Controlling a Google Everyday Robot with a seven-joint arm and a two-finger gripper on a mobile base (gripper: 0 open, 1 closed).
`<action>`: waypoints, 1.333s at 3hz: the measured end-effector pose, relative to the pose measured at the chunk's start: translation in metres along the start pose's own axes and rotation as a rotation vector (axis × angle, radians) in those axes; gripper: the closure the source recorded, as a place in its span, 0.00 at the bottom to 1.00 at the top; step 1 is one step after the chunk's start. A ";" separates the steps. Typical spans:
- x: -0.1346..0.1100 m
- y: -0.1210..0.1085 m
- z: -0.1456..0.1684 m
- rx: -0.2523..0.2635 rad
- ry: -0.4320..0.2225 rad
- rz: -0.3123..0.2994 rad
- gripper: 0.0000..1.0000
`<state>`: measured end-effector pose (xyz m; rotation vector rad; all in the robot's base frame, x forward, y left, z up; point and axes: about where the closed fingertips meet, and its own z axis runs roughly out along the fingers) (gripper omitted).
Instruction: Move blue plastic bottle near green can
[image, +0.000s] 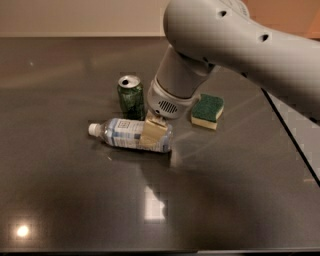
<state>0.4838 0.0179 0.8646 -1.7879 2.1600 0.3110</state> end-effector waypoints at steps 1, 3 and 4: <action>-0.002 -0.009 0.004 0.012 -0.009 0.009 0.36; -0.001 -0.012 0.005 0.019 -0.023 0.010 0.00; -0.001 -0.012 0.005 0.019 -0.023 0.010 0.00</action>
Offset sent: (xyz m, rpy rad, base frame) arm 0.0217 -0.0027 -0.0081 0.0440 -0.0219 -0.0243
